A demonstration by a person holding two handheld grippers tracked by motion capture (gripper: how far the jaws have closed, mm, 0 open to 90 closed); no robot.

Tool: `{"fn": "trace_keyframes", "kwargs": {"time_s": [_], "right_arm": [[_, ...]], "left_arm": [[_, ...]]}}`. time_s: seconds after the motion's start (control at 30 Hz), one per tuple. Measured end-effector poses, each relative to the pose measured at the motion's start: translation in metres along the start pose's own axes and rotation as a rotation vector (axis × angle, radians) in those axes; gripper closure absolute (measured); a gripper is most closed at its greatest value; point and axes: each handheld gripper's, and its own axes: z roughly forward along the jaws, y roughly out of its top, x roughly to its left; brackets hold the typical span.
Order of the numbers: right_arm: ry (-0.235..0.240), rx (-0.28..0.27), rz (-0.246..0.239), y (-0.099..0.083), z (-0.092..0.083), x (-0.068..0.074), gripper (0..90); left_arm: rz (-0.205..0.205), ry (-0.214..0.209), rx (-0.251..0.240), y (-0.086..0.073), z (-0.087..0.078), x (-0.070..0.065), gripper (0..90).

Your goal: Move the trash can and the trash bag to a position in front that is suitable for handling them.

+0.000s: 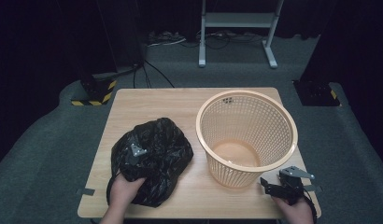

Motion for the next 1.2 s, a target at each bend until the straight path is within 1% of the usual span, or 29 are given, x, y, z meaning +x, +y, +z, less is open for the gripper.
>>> {"fn": "trace_keyframes", "kwargs": {"time_s": [0.03, 0.07, 0.1, 0.13, 0.17, 0.2, 0.23, 0.27, 0.3, 0.33, 0.37, 0.4, 0.43, 0.47, 0.5, 0.53, 0.57, 0.6, 0.67, 0.83, 0.87, 0.9, 0.93, 0.97, 1.03, 1.1, 1.13, 1.2], "right_arm": [[0.001, -0.002, 0.003, 0.0, 0.0, 0.0, 14.3], [0.002, -0.004, 0.002, 0.0, 0.0, 0.0, 14.2], [0.006, -0.005, 0.001, 0.0, 0.0, 0.0, 14.2], [0.007, -0.006, -0.002, 0.0, -0.001, 0.0, 14.2], [0.008, -0.006, -0.004, 0.0, -0.001, 0.0, 14.2], [0.007, -0.008, -0.007, 0.0, -0.001, -0.001, 14.2], [0.007, -0.008, -0.007, 0.0, -0.001, -0.001, 14.2], [0.011, -0.023, -0.011, 0.0, -0.002, -0.001, 14.2], [0.011, -0.023, -0.011, 0.0, -0.002, -0.001, 14.2], [0.009, -0.023, -0.01, 0.0, -0.004, -0.001, 14.2], [0.004, -0.037, -0.007, 0.003, -0.009, -0.001, 14.2], [0.003, -0.046, -0.001, 0.004, -0.011, -0.001, 14.1], [0.002, -0.057, -0.002, 0.006, -0.014, -0.002, 14.1], [0.002, -0.057, -0.002, 0.006, -0.014, -0.002, 14.1], [-0.004, -0.076, 0.003, 0.011, -0.021, -0.003, 14.0], [-0.004, -0.076, 0.003, 0.011, -0.021, -0.003, 14.0], [-0.01, -0.096, 0.0, 0.016, -0.026, -0.005, 14.0], [-0.016, -0.103, -0.007, 0.019, -0.029, -0.006, 13.9], [-0.025, -0.113, -0.011, 0.026, -0.033, -0.008, 14.0], [-0.054, -0.142, -0.017, 0.046, -0.043, -0.017, 14.4], [-0.056, -0.148, -0.01, 0.051, -0.045, -0.018, 14.4], [-0.055, -0.156, -0.004, 0.055, -0.046, -0.021, 14.3], [-0.066, -0.165, 0.005, 0.06, -0.047, -0.022, 14.4], [-0.073, -0.166, 0.002, 0.063, -0.048, -0.023, 14.5], [-0.072, -0.18, 0.006, 0.072, -0.049, -0.027, 14.4], [-0.075, -0.184, 0.013, 0.08, -0.049, -0.031, 14.4], [-0.079, -0.188, 0.014, 0.084, -0.048, -0.033, 14.4], [-0.084, -0.191, 0.009, 0.092, -0.047, -0.036, 14.4]], "left_arm": [[0.01, 0.001, -0.011, 0.0, -0.009, 0.0, 26.1], [0.01, 0.001, -0.011, 0.0, -0.009, 0.0, 25.9], [0.007, -0.011, -0.043, 0.004, -0.017, -0.004, 25.7], [0.007, -0.011, -0.043, 0.004, -0.017, -0.004, 25.5], [0.04, -0.028, -0.054, 0.008, -0.026, -0.01, 25.4], [0.053, -0.036, -0.065, 0.01, -0.029, -0.013, 24.8], [0.053, -0.036, -0.065, 0.01, -0.029, -0.013, 24.5], [0.069, -0.053, -0.075, 0.015, -0.034, -0.02, 24.0], [0.069, -0.053, -0.075, 0.015, -0.034, -0.02, 23.7], [0.067, -0.067, -0.087, 0.019, -0.036, -0.024, 23.7], [0.061, -0.089, -0.101, 0.023, -0.038, -0.031, 23.2], [0.062, -0.1, -0.106, 0.025, -0.039, -0.034, 22.8], [0.064, -0.104, -0.109, 0.028, -0.039, -0.038, 22.6], [0.064, -0.104, -0.109, 0.028, -0.039, -0.038, 22.0], [0.068, -0.12, -0.111, 0.032, -0.038, -0.045, 21.6], [0.068, -0.12, -0.111, 0.032, -0.038, -0.045, 21.1], [0.069, -0.137, -0.114, 0.036, -0.035, -0.055, 20.8], [0.087, -0.145, -0.108, 0.038, -0.034, -0.059, 20.6], [0.09, -0.165, -0.117, 0.042, -0.03, -0.071, 19.9], [0.106, -0.194, -0.137, 0.055, -0.02, -0.098, 19.4], [0.106, -0.194, -0.137, 0.055, -0.02, -0.098, 19.2], [0.104, -0.205, -0.145, 0.061, -0.014, -0.107, 19.1], [0.102, -0.209, -0.145, 0.063, -0.013, -0.11, 19.1], [0.093, -0.213, -0.151, 0.066, -0.01, -0.114, 19.1], [0.097, -0.209, -0.153, 0.07, -0.003, -0.119, 19.0], [0.099, -0.207, -0.148, 0.076, 0.002, -0.121, 19.0], [0.099, -0.207, -0.148, 0.076, 0.002, -0.121, 19.0], [0.09, -0.203, -0.153, 0.081, 0.008, -0.124, 19.0]]}}
